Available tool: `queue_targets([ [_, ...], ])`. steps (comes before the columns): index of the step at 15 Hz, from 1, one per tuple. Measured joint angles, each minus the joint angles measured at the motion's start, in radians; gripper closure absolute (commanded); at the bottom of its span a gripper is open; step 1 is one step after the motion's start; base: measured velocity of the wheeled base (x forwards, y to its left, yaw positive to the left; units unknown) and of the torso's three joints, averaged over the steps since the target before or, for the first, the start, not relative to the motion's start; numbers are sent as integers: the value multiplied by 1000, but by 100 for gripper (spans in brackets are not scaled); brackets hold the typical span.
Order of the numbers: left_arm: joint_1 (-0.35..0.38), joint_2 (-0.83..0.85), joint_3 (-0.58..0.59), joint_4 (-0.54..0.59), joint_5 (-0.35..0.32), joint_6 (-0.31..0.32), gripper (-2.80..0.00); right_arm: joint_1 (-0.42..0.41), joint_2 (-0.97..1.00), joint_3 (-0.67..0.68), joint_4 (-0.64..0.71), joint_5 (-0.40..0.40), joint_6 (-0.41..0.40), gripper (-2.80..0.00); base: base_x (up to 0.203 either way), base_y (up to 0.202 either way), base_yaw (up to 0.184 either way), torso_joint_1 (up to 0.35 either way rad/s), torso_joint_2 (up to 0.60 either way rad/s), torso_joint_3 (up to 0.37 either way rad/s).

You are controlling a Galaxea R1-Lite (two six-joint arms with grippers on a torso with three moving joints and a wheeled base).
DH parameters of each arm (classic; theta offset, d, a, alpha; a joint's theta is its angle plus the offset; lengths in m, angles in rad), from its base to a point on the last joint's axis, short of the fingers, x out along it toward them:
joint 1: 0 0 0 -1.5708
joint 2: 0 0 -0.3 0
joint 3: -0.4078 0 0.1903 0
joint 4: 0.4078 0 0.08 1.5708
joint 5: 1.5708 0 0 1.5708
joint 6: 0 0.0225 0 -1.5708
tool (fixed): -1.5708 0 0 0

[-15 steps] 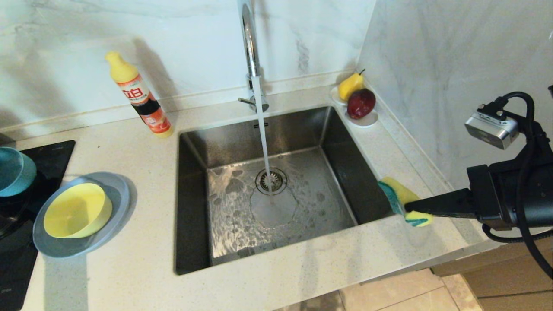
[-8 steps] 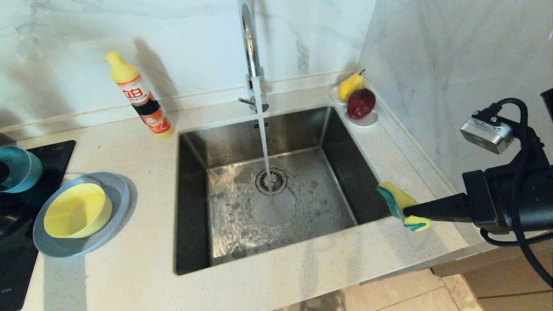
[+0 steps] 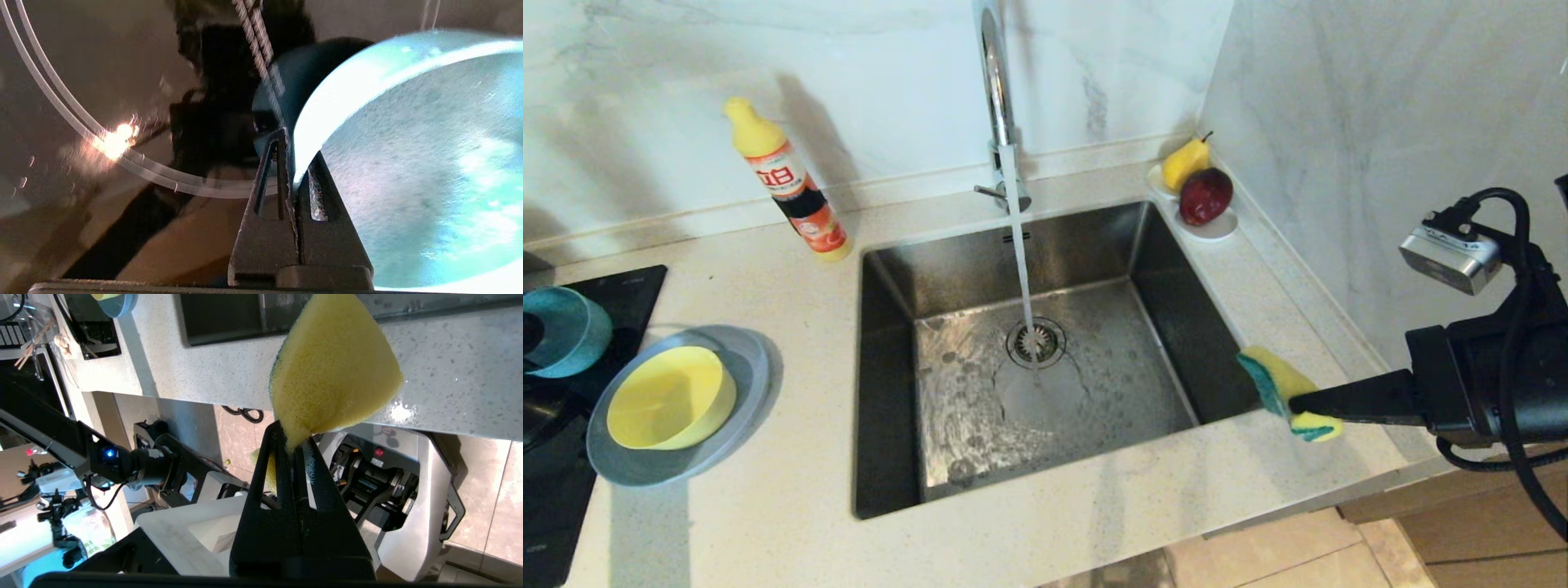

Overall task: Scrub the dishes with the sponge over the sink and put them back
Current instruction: Place the bowl on the table

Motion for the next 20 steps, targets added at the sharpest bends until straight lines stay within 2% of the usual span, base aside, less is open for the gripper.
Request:
queue_targets([
  [2, 0, -16, 0, 20, -34, -3, 0, -1, -7, 3, 0, 3, 0, 0, 0, 0, 0, 0, 0, 0],
  [4, 0, -24, 0, 22, -36, -4, 0, -1, -15, 4, 0, 3, 0, 0, 0, 0, 0, 0, 0, 0],
  [5, 0, -25, -1, 22, -34, -4, -280, -1, -18, 5, 0, 3, 0, 0, 0, 0, 0, 0, 0, 0],
  [10, 2, -7, -3, -25, -27, -2, -280, -1, -27, 10, 1, 3, 0, 0, 0, 0, 0, 0, 0, 0],
  [15, 4, -57, 2, -7, -44, -22, -280, 0, -28, 16, 0, 3, -1, 0, 0, 0, 0, 0, 0, 0],
  [20, -30, -248, 8, 35, -143, -8, -280, 0, -30, 25, 0, 19, -2, 0, 0, 0, 0, 0, 0, 0],
])
